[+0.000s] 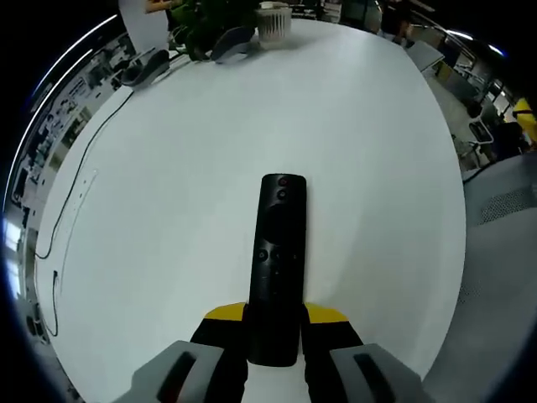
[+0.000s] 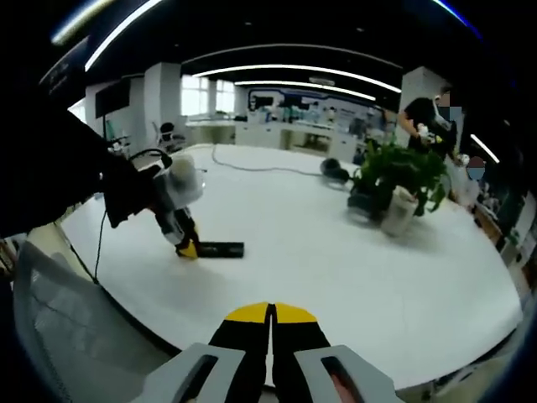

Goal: Press the specified remote control buttons in sequence, fully releasing each button before pressing the next.

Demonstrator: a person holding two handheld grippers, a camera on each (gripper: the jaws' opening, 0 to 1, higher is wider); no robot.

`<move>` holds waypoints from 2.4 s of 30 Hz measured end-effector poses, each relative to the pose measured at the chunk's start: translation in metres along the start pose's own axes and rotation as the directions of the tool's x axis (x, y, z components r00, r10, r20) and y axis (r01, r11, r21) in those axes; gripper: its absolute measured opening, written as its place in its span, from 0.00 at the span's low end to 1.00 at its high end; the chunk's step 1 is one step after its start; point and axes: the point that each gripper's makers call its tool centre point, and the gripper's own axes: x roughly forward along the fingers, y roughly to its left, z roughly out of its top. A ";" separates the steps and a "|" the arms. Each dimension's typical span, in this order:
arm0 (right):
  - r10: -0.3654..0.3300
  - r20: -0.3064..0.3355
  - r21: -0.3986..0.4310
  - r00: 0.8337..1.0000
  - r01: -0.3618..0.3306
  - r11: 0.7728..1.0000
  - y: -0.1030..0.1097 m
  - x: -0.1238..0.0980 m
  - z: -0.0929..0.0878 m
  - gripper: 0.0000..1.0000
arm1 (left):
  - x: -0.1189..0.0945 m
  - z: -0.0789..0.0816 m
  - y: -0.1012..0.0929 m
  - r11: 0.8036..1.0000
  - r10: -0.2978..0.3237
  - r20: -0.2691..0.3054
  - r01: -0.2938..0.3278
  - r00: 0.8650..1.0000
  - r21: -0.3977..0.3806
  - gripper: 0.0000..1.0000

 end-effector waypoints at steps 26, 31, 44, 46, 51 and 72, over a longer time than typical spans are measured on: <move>-0.031 -0.008 0.050 0.999 0.031 0.998 -0.006 -0.001 -0.002 0.00 | -0.005 -0.013 -0.042 0.999 -0.020 0.031 0.018 0.999 0.043 0.24; -0.056 -0.040 0.060 0.998 0.059 0.996 -0.011 0.000 -0.008 0.00 | -0.006 -0.015 -0.047 0.998 -0.028 0.034 0.026 0.999 0.066 0.24; 0.106 -0.053 0.115 0.993 -0.099 0.988 0.014 0.002 -0.004 0.00 | -0.011 -0.028 -0.083 0.996 -0.033 0.051 0.028 0.998 0.083 0.24; 0.132 -0.045 0.123 0.990 -0.126 0.984 0.017 0.002 0.001 0.00 | -0.012 -0.030 -0.087 0.996 -0.035 0.057 0.030 0.998 0.080 0.24; 0.240 -0.010 0.089 0.971 -0.239 0.967 0.027 0.008 0.036 0.00 | -0.013 -0.032 -0.099 0.996 -0.033 0.070 0.027 0.997 0.080 0.24; 0.467 -0.292 0.135 0.834 -0.448 0.884 0.086 0.096 0.027 0.00 | -0.016 -0.036 -0.143 0.999 -0.037 0.149 0.032 0.988 0.034 0.24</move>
